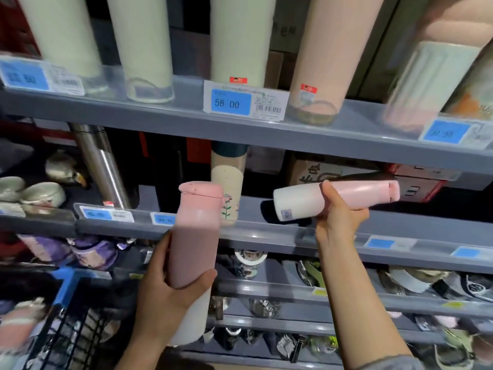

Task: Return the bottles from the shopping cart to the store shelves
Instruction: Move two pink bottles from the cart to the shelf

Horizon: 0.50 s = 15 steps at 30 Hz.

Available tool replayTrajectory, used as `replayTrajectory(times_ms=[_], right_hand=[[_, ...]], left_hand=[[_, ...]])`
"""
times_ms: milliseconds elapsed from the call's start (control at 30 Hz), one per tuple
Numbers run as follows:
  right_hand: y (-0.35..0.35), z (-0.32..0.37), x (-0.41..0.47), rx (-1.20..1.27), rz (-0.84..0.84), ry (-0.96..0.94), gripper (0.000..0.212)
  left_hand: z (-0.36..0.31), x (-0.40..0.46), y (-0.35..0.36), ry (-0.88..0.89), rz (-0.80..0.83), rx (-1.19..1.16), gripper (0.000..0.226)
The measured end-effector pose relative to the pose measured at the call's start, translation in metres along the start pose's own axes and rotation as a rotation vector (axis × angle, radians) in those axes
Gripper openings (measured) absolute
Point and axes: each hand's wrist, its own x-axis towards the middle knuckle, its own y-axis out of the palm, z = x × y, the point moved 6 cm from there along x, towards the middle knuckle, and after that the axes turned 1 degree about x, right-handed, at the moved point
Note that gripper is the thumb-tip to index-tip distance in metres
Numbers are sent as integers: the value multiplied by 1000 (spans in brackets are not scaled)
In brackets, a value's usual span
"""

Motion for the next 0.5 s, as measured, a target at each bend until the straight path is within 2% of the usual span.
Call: replayTrajectory(times_ms=[133,300,500], right_hand=[[18,-9,8,-144,44,-88,94],[33,-24,6,-362,207,-127,92],[48,-26,-4,-654,425,-241,70]], left_hand=[[3,-2,-8,-17,-50,13,88],[2,-6,-13,24,-81,45,90],[1,-9,-11,57,-70,45,88]])
